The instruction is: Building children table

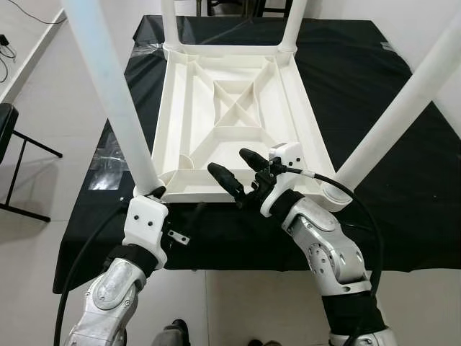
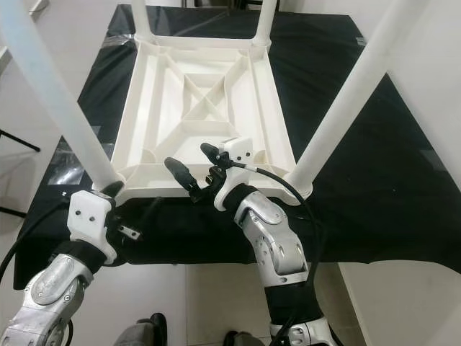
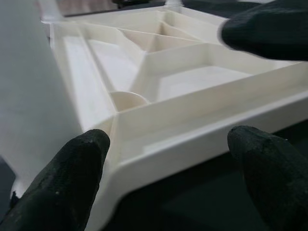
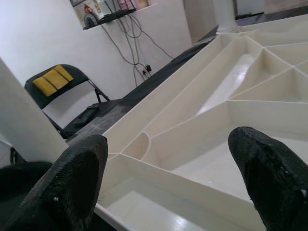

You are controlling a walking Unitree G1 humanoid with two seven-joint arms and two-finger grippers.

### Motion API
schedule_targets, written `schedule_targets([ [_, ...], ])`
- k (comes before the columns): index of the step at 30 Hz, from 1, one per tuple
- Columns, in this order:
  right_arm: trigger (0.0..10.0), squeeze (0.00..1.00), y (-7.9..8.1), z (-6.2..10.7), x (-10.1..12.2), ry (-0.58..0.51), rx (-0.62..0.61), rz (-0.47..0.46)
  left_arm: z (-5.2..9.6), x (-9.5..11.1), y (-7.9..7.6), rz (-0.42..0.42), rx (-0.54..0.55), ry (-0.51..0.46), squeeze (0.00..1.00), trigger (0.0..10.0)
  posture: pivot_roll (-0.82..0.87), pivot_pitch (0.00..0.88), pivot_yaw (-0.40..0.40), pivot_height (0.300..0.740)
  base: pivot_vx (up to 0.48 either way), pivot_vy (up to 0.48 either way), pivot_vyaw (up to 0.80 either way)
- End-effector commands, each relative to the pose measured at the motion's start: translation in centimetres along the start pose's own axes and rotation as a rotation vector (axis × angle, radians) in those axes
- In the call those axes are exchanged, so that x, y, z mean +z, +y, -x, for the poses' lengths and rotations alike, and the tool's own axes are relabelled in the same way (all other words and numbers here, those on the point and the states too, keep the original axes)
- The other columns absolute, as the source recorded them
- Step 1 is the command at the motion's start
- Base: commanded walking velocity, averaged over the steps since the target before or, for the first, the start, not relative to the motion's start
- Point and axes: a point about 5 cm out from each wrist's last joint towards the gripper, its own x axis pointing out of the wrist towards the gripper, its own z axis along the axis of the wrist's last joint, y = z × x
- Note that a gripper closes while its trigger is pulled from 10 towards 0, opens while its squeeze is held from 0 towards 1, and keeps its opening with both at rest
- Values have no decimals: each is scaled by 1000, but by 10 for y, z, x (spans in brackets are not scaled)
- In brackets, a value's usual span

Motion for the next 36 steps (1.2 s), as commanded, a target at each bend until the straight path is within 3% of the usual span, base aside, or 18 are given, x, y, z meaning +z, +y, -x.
schedule_targets([
  [1, 10000, 0, -3, 1, 1, -7, -16, 12, 1, -6, 11, -22, 98, 17, 0, 10000, 123, 220, -78, 740, 0, 0, 0],
  [6, 10000, 0, -7, 2, 2, -5, -29, 22, 4, -3, 19, -73, 228, 4, 0, 10000, 122, 222, -79, 740, 0, 0, 0],
  [11, 10000, 0, -11, 2, 3, -6, -41, 25, 10, 0, 13, -106, 242, 0, 0, 10000, 122, 223, -79, 740, 0, 0, 0],
  [18, 10000, 0, -17, 3, 2, 10, -67, 30, 12, 2, -1, -74, 141, 12, 0, 10000, 123, 218, -81, 740, 0, 0, 0],
  [22, 10000, 0, -18, 5, 0, 30, -70, 68, 16, 9, -10, -42, 76, -4, 0, 10000, 129, 218, -82, 740, 0, 0, 800],
  [28, 10000, 0, -17, 4, -3, 37, -54, 59, 32, 16, -24, 82, -75, 22, 0, 10000, 138, 219, -80, 740, 0, 0, 800],
  [32, 10000, 0, -13, 4, -2, 47, 30, 34, 42, 15, -26, 128, -123, 49, 0, 10000, 143, 219, -77, 740, 0, 0, 400],
  [36, 10000, 0, -3, 14, -3, 120, 275, 94, 54, 9, -19, 164, -126, 100, 0, 10000, 149, 224, -73, 740, 0, 0, 0],
])
